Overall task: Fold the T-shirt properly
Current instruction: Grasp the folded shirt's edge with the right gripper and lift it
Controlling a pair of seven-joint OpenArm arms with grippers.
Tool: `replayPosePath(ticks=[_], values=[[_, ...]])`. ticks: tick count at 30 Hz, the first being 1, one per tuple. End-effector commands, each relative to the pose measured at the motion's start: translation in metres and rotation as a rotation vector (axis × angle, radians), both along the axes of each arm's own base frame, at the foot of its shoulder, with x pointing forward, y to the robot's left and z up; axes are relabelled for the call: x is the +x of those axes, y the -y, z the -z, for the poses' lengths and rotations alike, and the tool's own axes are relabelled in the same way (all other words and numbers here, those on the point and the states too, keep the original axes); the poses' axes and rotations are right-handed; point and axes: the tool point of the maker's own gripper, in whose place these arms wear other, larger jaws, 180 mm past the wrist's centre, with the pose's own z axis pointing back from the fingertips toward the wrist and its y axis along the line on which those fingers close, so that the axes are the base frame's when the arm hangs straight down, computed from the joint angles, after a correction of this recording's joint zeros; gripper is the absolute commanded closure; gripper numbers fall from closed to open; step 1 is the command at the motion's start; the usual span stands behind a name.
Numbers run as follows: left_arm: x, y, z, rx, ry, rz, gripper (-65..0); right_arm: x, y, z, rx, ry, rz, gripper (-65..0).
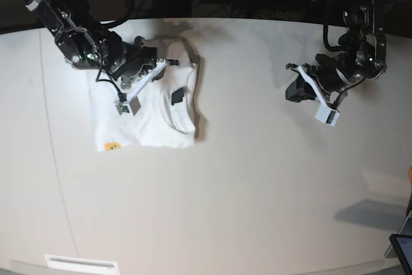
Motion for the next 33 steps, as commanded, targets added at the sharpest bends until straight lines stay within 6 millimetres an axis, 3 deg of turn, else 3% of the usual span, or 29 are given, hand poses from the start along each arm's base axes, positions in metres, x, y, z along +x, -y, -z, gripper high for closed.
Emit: replayPosePath(ticks=[1, 6, 14, 21, 27, 33], values=[[0.008, 0.0, -0.012, -0.006, 0.043, 0.006, 0.0, 0.006, -0.001, -0.004, 0.004, 0.026, 0.01, -0.1], [0.008, -0.001, -0.012, -0.005, 0.045, 0.003, 0.0, -0.002, -0.017, 0.012, 0.028, -0.035, 0.019, -0.1], [0.008, -0.002, -0.013, -0.004, 0.046, 0.002, 0.0, -0.012, -0.067, 0.019, 0.051, -0.044, -0.061, -0.1], [0.009, -0.004, -0.014, -0.001, 0.049, -0.002, 0.0, 0.008, -0.077, 0.025, 0.012, -0.027, -0.099, -0.1], [0.01, -0.034, -0.022, 0.024, 0.072, -0.081, 0.0, 0.037, -0.073, 0.021, -0.018, 0.013, -0.093, -0.1], [0.012, -0.044, -0.027, 0.042, 0.082, -0.095, 0.0, 0.058, -0.082, 0.019, -0.024, 0.046, -0.134, -0.1]])
